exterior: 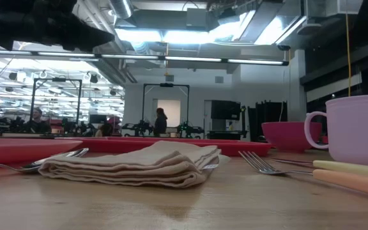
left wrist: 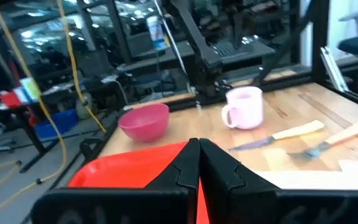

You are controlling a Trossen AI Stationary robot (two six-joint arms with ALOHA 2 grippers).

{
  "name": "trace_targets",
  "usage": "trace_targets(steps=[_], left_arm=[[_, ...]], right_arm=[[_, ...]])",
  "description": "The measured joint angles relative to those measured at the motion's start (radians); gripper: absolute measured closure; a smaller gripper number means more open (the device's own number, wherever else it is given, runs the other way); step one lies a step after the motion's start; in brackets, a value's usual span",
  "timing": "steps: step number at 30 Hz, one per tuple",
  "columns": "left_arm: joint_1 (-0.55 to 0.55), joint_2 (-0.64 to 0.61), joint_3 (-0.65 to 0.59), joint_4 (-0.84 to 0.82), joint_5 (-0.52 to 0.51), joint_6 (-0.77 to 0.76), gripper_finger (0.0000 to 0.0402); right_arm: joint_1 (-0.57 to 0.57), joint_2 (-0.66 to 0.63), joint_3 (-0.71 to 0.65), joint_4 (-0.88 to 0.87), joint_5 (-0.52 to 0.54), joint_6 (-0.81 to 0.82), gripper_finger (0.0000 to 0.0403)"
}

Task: Set up tray
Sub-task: Put the purple mug on top of the orange serving tray

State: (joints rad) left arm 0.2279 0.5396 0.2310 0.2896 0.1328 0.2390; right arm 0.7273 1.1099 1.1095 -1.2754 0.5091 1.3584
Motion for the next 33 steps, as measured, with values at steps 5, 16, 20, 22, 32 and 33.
trace_targets(steps=[5,16,20,22,32,33], left_arm=[[0.0,-0.001,0.0,0.032,-0.044,-0.005,0.0398],[0.0,0.0,0.0,0.029,-0.052,0.008,0.0398],[0.0,0.0,0.0,0.03,-0.063,0.009,0.0398],[0.0,0.0,0.0,0.03,-0.063,0.009,0.0397],[0.0,0.0,0.0,0.03,-0.062,0.009,0.0397],[0.0,0.0,0.0,0.031,-0.062,0.009,0.0397]], right_arm=[[0.0,0.003,0.0,-0.006,-0.041,-0.008,0.0394],[0.0,0.005,0.0,-0.01,-0.115,-0.002,0.0394],[-0.002,0.007,-0.012,-0.007,-0.099,0.002,0.0393],[-0.01,0.007,-0.033,-0.012,-0.088,0.022,0.0391],[-0.024,0.007,-0.136,-0.016,-0.173,0.185,0.0301],[-0.024,0.007,-0.14,-0.014,-0.185,0.186,0.0292]])
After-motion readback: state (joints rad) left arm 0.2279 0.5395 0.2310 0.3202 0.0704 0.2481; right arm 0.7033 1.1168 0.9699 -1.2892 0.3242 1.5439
